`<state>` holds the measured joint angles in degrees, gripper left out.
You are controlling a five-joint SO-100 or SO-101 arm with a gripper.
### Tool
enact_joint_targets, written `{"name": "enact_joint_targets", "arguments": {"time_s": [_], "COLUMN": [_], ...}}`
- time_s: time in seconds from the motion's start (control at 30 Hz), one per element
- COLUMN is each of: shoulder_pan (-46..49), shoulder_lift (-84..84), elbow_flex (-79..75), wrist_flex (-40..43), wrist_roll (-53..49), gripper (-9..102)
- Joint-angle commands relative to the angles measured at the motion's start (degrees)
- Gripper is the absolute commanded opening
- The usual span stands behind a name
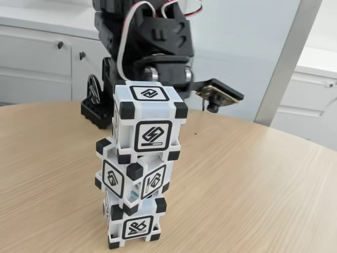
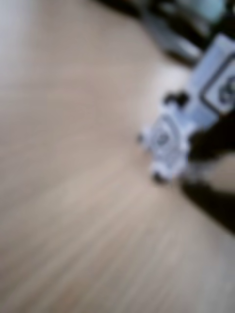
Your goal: Stack cubes from left to right.
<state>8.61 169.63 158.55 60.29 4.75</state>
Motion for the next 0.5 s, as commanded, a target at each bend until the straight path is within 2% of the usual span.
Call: {"name": "enact_joint_targets", "arguments": {"time_s": [0.0,0.1,0.47], "shoulder_pan": [2.37,2.46,2.37], "shoulder_lift": [0.26,0.26,0.26], "elbow_flex": [-0.35,-0.35,-0.35], "wrist_flex": [0.0,0.09,0.09], "wrist_roll": [3.34,4.22,3.43], "gripper": [4,0,0]}}
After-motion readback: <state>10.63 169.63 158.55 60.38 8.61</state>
